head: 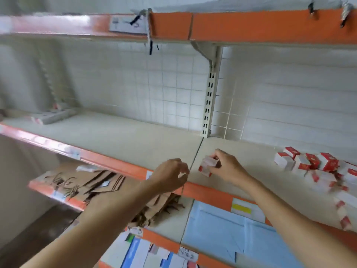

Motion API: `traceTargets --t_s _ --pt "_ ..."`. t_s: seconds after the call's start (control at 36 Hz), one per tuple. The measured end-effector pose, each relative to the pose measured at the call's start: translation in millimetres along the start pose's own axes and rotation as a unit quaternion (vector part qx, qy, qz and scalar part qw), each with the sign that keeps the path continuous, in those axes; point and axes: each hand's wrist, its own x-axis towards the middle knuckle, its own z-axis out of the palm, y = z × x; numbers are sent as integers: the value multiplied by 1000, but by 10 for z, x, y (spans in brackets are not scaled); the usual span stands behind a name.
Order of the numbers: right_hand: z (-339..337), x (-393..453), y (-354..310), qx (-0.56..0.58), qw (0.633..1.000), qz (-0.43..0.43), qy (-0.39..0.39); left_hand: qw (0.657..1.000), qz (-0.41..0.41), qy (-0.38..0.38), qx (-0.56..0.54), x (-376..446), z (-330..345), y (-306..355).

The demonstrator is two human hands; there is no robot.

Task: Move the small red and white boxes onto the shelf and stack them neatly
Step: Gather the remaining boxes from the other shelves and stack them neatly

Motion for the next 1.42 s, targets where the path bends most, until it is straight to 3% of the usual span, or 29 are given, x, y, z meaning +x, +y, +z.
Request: traceTargets --t_s 0.39,0.69,0.83,1.03,1.25,1.42 --pt "1491 878 -2280 51 982 -163 -83 983 -131 90 90 -1458 -1367 -1915" --pt "2714 1221 -3665 42 953 -247 -168 964 -225 96 107 -2432 -2017 -3181" --pt "2960 1490 -3858 8 944 -269 -190 962 -237 91 96 -2402 -2052 -3620" --pt "3068 2323 -3943 48 956 -270 -106 967 -223 82 94 -1937 -2064 -4169" --pt "3252 3395 -3731 159 976 -140 -55 969 -203 110 87 -1150 -2393 -4721" --pt "3443 3585 -3117 67 994 -18 -85 979 -167 99 57 -697 -2246 -5072"
